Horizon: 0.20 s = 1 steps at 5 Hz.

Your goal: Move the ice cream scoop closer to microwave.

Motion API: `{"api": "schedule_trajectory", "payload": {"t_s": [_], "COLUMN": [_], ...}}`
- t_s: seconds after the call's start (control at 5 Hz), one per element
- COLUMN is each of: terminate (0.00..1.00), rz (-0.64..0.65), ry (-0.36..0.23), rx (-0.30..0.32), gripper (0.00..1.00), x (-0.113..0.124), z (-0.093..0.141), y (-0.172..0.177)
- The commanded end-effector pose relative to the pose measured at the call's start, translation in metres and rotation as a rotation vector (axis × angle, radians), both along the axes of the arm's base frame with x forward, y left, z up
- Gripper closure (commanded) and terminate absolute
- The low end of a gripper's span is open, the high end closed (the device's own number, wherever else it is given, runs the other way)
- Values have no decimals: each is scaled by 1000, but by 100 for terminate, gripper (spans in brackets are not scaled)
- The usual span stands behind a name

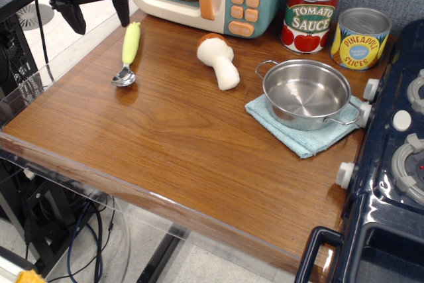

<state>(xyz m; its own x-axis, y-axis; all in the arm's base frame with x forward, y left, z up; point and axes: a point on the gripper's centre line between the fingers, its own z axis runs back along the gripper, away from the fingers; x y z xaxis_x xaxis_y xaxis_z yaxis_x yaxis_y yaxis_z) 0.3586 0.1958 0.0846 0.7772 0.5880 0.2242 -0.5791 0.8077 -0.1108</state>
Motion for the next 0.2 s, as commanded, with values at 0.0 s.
{"api": "schedule_trajectory", "payload": {"t_s": [0.0], "terminate": [100], "rz": [0], "ry": [-74], "rx": [42], "gripper": [0], "x": [1], "z": [32], "y": [-3]}}
